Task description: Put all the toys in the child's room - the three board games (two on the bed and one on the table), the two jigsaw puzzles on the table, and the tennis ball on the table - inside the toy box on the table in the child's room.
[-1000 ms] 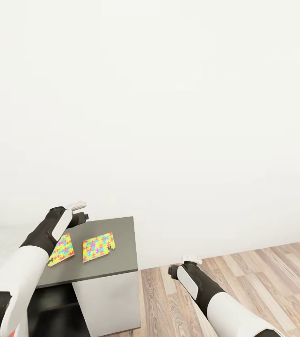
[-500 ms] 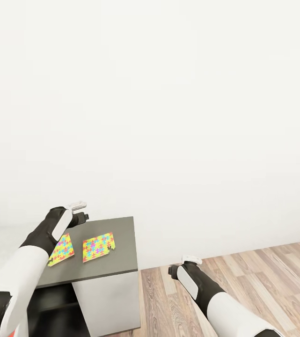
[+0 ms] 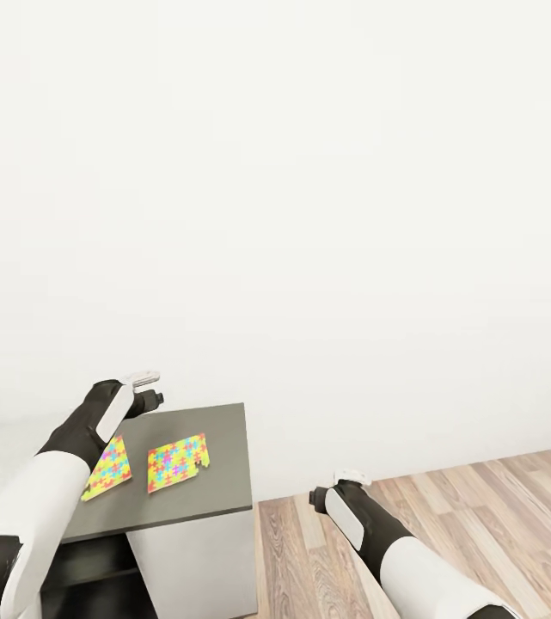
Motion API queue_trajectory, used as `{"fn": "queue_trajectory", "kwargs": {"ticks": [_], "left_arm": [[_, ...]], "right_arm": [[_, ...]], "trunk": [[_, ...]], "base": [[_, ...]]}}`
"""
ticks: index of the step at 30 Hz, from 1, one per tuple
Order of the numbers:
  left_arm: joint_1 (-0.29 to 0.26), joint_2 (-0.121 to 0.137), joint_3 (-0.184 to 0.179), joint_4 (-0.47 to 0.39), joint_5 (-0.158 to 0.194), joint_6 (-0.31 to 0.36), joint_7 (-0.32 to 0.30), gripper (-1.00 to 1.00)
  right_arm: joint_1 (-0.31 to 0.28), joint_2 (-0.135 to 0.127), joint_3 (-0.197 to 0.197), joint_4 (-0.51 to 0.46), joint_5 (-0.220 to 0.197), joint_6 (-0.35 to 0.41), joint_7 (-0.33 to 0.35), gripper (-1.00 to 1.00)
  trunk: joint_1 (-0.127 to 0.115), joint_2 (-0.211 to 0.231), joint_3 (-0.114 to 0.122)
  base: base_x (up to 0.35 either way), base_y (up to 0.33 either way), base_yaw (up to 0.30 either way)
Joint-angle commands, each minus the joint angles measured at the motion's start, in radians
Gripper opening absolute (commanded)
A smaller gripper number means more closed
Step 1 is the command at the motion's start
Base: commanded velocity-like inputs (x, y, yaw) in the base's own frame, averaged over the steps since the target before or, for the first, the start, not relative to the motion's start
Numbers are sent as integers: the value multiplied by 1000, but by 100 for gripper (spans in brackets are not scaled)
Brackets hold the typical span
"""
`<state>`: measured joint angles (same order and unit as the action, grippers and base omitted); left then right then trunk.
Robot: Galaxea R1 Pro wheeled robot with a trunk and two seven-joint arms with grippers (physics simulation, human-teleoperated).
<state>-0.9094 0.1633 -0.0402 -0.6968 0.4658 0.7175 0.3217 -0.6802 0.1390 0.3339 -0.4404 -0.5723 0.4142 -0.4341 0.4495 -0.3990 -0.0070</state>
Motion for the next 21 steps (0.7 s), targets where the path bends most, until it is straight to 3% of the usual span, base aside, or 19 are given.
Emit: {"fn": "queue_trajectory", "kwargs": {"ticks": [1,7,15,21], "left_arm": [[0,1,-4,-1,10,2,8,100],[0,1,-4,-1,10,2,9,100],[0,0,-2,-1,10,3,24,100],[0,-1,-1,-1,10,2,49,100]], "right_arm": [[-1,-1,8,-1,-9,3,-8,100],[-1,-1,8,-1,-10,5,-8,100],[-1,-1,8,-1,-11,9,-9,100],[0,-3,8,-1,-11,9,-9,100]], "trunk": [[1,-1,-1],[1,-1,-1],[1,-1,-1],[1,-1,-1]], "base": [[27,0,0],[87,-87,13],[151,-166,202],[21,-22,50]]}}
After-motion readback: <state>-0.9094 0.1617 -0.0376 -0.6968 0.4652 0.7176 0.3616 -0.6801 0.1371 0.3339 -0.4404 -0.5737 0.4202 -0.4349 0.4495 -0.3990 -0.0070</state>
